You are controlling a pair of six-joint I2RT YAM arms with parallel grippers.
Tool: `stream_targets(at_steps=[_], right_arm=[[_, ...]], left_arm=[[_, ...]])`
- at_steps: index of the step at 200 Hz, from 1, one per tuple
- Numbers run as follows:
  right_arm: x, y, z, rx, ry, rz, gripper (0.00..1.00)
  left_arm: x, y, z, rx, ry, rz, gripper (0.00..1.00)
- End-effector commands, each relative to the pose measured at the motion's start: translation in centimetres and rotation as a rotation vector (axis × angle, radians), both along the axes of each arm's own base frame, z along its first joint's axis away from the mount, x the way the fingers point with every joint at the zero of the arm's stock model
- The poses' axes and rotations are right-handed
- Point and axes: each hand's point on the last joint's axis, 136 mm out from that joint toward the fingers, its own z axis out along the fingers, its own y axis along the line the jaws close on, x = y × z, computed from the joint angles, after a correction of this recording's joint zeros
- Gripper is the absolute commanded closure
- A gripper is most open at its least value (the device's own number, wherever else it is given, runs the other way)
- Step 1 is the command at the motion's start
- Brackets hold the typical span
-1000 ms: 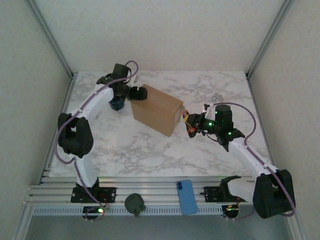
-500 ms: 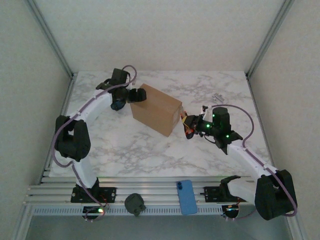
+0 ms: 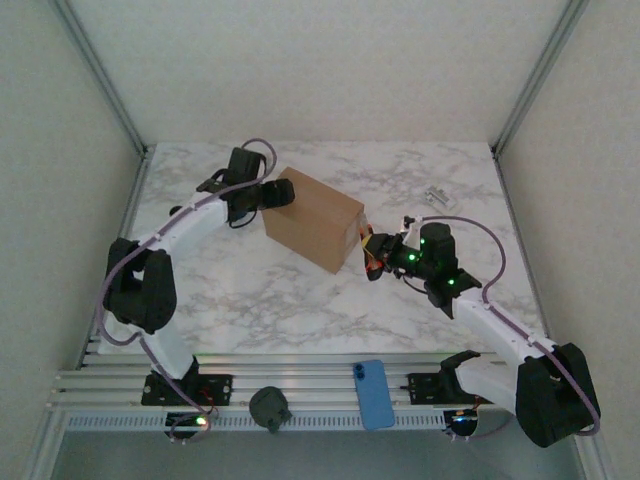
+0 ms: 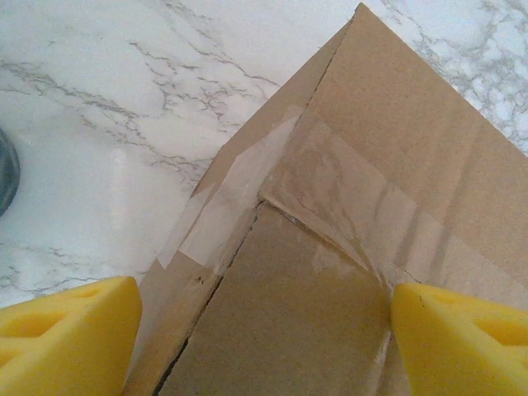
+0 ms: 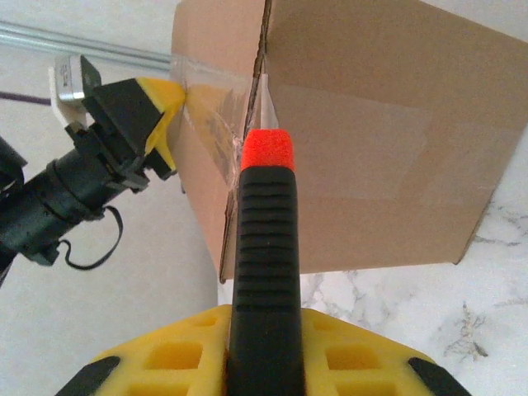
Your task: Unpack the express box
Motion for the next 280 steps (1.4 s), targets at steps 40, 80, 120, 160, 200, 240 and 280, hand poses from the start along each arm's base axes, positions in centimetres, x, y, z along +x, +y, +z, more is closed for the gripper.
stream_targets(at_steps=[40, 80, 120, 160, 200, 240, 280], right_arm=[[0.0, 1.2, -1.1, -0.005, 0.053, 0.032, 1.0], [0.0, 2.0, -0.8, 0.038, 0.063, 0.064, 1.0], [-0.8, 2.5, -0.4, 0.069, 0.065, 0.093, 1.0], [-1.5, 3.0, -0.4, 0.076, 0.069, 0.114, 1.0], [-1.9, 3.6, -0.3, 0.085, 0.072, 0.137, 1.0], [-2.4, 4.4, -0.4, 0.092, 0.08, 0.164, 1.0], [-3.1, 4.8, -0.6, 0.094, 0.09, 0.178, 1.0]], left_arm=[[-5.4, -0.3, -7.8, 0.088, 0.252, 0.036, 0.22], [-5.6, 0.3, -7.5, 0.099, 0.243, 0.062, 0.22], [-5.5, 1.0, -8.0, 0.123, 0.248, 0.11, 0.22], [-5.5, 1.2, -8.4, 0.136, 0.251, 0.135, 0.22], [-5.6, 1.4, -8.4, 0.139, 0.248, 0.151, 0.22], [-5.4, 1.4, -8.4, 0.137, 0.243, 0.16, 0.22], [-5.3, 1.6, -8.4, 0.146, 0.242, 0.169, 0.22]])
